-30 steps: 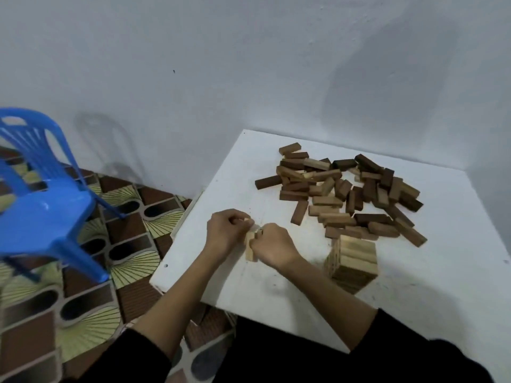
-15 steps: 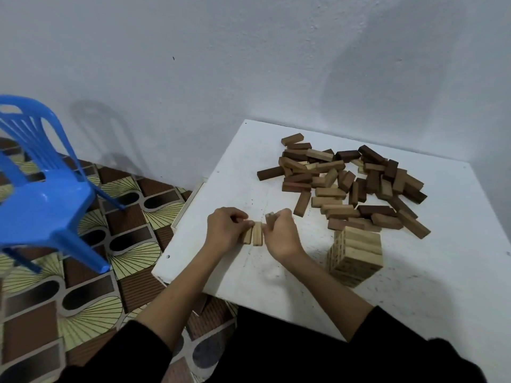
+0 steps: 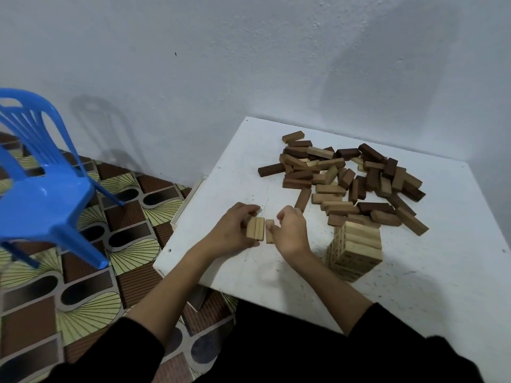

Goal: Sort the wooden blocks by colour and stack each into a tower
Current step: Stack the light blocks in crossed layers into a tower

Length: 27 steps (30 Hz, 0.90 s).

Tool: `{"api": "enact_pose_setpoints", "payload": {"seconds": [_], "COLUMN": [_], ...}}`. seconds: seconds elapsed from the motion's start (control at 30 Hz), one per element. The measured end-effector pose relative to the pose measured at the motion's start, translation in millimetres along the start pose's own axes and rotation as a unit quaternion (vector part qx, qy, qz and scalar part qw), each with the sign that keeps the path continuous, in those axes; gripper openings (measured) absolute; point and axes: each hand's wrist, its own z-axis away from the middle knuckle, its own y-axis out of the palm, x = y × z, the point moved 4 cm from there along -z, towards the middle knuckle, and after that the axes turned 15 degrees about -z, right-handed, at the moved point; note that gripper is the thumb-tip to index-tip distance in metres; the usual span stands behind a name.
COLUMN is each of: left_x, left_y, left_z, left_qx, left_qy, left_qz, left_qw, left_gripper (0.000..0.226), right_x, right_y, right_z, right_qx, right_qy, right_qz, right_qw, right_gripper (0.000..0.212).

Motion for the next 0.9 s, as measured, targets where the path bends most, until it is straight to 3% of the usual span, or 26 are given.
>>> {"api": "enact_pose_setpoints", "payload": {"seconds": [0.23,0.47,0.9], "left_x": [-0.2,1.2,3.5], "left_y": [1.5,1.0,2.8], "left_z": [0.5,0.7,6.1], "left_qx": [-0.015,-0.027,-0.014], "left_qy": [0.017,0.026,0.036], "left_qz": [0.043,0.042,0.085], "left_qw": [0.999,0.998,0.996], "left_gripper": [0.072,0.075,0.075], "right_x": [-5.9,-18.6,-15.9], "right_y": [6.2,10.6,4.1], "right_z": [3.3,10.4,13.1], "right_qx": [0.045,0.140,0.151], "right_qy": [-0.077,-0.119,-0.122], "right_qz": [-0.090,-0.125,-0.159], "right_qw": [0.992,0.975,0.968], "right_gripper": [0.025,0.065,0.064]}}
